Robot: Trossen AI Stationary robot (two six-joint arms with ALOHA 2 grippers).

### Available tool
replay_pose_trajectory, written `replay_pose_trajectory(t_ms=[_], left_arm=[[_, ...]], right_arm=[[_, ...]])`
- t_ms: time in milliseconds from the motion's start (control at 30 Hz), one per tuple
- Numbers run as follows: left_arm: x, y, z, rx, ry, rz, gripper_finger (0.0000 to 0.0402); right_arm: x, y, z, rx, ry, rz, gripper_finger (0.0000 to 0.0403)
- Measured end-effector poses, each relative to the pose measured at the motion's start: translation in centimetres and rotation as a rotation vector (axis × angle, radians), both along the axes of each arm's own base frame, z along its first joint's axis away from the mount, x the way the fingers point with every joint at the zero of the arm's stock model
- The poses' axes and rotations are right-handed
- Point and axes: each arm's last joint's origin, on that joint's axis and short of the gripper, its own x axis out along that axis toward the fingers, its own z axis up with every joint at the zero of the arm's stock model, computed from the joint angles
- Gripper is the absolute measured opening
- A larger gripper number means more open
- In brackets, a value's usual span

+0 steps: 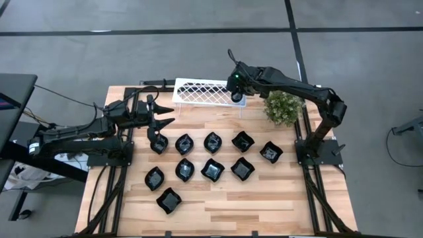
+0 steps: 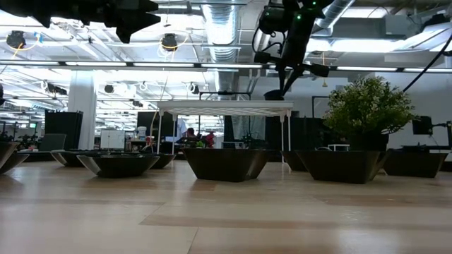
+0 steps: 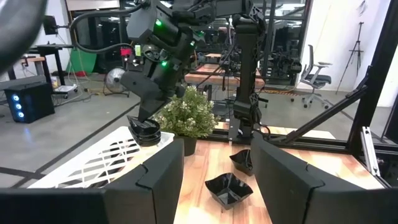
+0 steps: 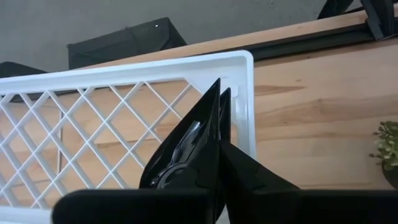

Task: Pick & Place Mini shaped plates
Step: Stack the black drop shaped plate on top of the black drop shaped plate on the shelf, then put the black distorted square plate on the shelf

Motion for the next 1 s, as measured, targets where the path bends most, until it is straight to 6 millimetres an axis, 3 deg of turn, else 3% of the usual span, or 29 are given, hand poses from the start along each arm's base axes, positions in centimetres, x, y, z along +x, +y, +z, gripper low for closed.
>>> replay_pose_trajectory(t_ms=[433,667,833,1000], left_arm=[[0.0,0.0,0.1,0.002,-0.005,0.0,0.0188],[0.0,0.0,0.1,0.003,-0.007,0.0,0.0188],[0.0,0.0,0.1,0.002,-0.007,0.0,0.0188],[0.0,0.0,0.1,0.002,-0.007,-0.001,0.0188]], right_arm=[[0.0,0.0,0.0,-0.012,0.006,-0.007,0.0048],[-0.3,0.4,0.6,-0.017,0.012,0.054,0.0046],[-1.1,3.1,3.2,-0.093,-0.013,0.196,0.0017],[-2.2,8.1,5.6,-0.136,-0.017,0.368,0.0005]])
